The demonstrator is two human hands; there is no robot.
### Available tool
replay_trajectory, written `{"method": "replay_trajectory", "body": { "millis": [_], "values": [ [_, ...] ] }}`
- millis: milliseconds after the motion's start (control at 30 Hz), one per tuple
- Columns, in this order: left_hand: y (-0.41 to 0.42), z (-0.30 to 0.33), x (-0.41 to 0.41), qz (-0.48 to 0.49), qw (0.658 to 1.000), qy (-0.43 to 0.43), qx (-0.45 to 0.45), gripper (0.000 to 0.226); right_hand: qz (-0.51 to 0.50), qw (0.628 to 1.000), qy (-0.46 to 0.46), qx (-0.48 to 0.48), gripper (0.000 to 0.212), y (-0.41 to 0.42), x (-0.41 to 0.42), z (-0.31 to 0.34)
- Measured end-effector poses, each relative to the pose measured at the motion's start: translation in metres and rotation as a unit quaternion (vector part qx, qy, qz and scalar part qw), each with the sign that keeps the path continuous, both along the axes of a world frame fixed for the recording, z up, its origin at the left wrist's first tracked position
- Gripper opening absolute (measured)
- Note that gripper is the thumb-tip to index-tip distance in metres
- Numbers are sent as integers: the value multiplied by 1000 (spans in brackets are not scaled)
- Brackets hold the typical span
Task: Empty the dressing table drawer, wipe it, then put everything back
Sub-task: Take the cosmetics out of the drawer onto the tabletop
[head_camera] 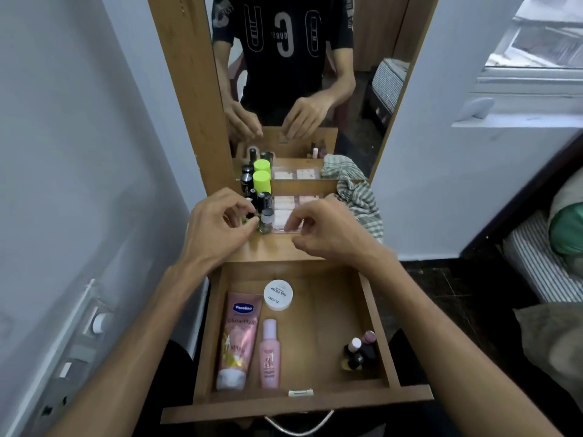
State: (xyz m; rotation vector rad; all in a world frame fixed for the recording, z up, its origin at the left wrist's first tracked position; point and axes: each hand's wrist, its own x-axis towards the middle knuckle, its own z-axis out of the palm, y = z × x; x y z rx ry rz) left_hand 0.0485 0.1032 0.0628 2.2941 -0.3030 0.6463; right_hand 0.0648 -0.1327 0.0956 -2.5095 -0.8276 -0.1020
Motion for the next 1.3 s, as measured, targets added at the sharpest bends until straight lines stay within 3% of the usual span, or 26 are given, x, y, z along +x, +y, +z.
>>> {"method": "replay_trajectory", "body": {
  "millis": [167, 267, 400, 633, 833, 1033, 1300],
  "values": [
    [-48, -23, -42, -95, 988, 122, 1, 13, 11, 989, 117, -94, 17, -46, -39, -10],
    [-84, -41, -65, -155, 959, 230, 62, 14, 9, 970, 187, -153, 21, -68, -59, -24],
    [-121, -60, -84, -218, 923, 289, 127, 27, 1, 952, 225, -210, 27, -91, -76, -40],
    [-145, -69, -88, -262, 904, 303, 150, 37, 5, 952, 213, -218, 16, -109, -88, -57],
    [-150, -79, -86, -269, 902, 298, 156, 25, 9, 961, 198, -192, 3, -108, -88, -64],
    [-144, -80, -85, -242, 919, 282, 130, 19, 6, 970, 184, -158, 10, -101, -85, -67],
    [-70, -41, -65, -146, 959, 238, 35, 12, 37, 995, 95, -17, 13, -57, -63, -26]
  ]
}}
